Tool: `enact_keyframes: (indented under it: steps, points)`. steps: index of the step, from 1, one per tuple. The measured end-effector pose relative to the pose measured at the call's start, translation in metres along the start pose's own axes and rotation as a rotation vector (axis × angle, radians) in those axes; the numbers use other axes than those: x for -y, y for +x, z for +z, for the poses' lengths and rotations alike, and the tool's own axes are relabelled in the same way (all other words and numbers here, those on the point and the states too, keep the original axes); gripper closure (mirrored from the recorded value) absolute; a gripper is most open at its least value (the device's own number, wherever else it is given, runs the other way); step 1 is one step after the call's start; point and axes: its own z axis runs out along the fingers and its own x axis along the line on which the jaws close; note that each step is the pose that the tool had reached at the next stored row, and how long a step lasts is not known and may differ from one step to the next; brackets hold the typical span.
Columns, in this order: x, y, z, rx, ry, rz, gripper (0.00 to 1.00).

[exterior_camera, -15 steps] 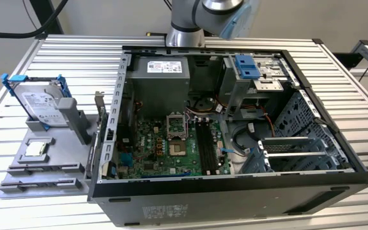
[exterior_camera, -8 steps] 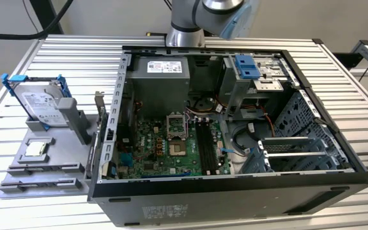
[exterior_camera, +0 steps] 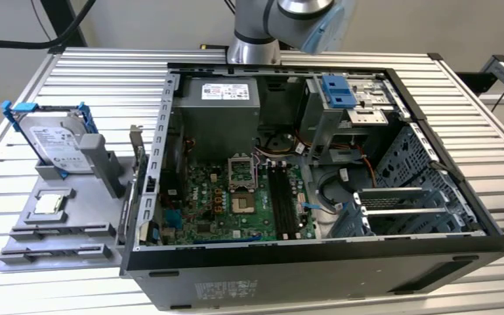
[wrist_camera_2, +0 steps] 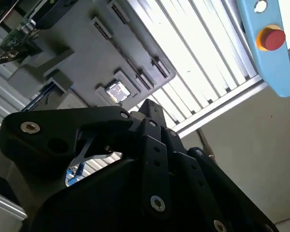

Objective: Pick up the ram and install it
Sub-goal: 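Pick up the ram and move it above insertion slot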

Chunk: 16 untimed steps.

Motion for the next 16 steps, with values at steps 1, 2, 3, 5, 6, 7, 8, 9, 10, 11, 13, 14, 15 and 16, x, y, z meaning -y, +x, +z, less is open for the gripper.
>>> enact_keyframes:
  steps: [1, 2, 3, 5, 6, 7, 8, 9, 10, 11, 13, 14, 15, 16]
  points:
    - [0.0, 0.0, 0.0, -0.0002, 0.0, -0.006, 1.0]
    - [0.0, 0.0, 0.0, -0.0002, 0.0, -0.006, 1.0]
    - [0.0, 0.0, 0.0, -0.0003, 0.0, -0.006, 1.0]
    - [0.0, 0.0, 0.0001, -0.0001, 0.0, -0.006, 1.0]
    - [0.0, 0.0, 0.0001, -0.0002, -0.0001, -0.007, 1.0]
    - [0.0, 0.0, 0.0001, -0.0005, 0.0, -0.015, 1.0]
    - [0.0, 0.0, 0.0001, -0.0008, -0.0001, -0.028, 1.0]
    - [0.0, 0.0, 0.0001, -0.0013, -0.0001, -0.047, 1.0]
    - [0.0, 0.0, 0.0001, -0.0019, -0.0002, -0.066, 1.0]
    - [0.0, 0.0, 0.0001, -0.0023, -0.0002, -0.084, 1.0]
    - [0.0, 0.0, 0.0001, -0.0034, -0.0003, -0.12, 1.0]
    - [0.0, 0.0, 0.0001, -0.0039, -0.0003, -0.138, 1.0]
    - [0.0, 0.0, 0.0001, -0.0044, -0.0004, -0.156, 1.0]
    - [0.0, 0.0, 0.0001, -0.0049, -0.0004, -0.175, 1.0]
